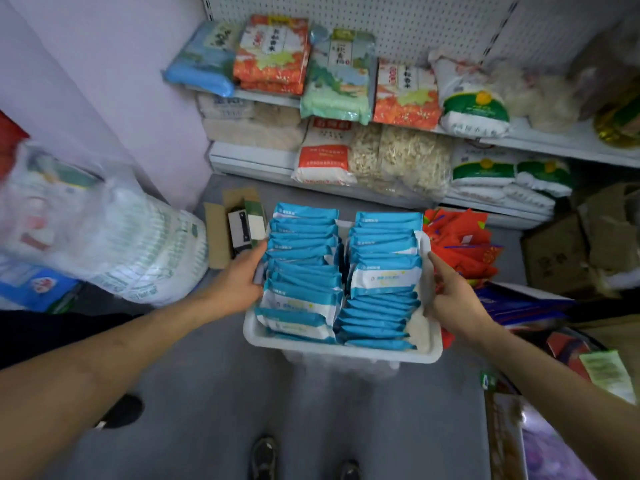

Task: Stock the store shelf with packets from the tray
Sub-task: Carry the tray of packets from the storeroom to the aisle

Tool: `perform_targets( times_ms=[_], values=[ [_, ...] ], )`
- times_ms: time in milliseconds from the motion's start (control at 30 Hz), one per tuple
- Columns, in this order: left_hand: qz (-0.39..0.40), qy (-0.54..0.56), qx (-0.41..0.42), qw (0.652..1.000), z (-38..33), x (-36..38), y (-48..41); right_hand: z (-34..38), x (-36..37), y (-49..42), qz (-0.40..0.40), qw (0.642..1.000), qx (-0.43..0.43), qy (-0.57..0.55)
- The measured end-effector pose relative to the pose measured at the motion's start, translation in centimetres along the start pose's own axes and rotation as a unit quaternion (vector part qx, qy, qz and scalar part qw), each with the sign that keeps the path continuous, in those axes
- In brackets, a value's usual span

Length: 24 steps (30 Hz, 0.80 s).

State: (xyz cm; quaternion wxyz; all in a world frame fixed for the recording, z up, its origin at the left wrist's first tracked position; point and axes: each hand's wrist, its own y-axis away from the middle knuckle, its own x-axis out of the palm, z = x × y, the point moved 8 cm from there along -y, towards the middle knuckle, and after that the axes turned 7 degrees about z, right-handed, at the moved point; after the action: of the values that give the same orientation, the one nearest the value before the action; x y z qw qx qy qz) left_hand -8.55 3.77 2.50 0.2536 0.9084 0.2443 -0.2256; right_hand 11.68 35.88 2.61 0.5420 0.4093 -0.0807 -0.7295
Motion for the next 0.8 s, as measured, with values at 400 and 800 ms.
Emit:
perform_targets(
  times_ms=[400, 800],
  values=[
    [-0.174, 0.036, -0.016, 0.984, -22.7, -20.4, 18.7, 24.9, -13.7, 18.4, -0.039, 0.982, -0.163, -0.084],
    [-0.126, 0.063, 0.100, 0.985, -44.1, -27.1, 24.7, 31.2, -26.6, 34.6, -0.185, 0.948, -0.201, -0.161]
  ],
)
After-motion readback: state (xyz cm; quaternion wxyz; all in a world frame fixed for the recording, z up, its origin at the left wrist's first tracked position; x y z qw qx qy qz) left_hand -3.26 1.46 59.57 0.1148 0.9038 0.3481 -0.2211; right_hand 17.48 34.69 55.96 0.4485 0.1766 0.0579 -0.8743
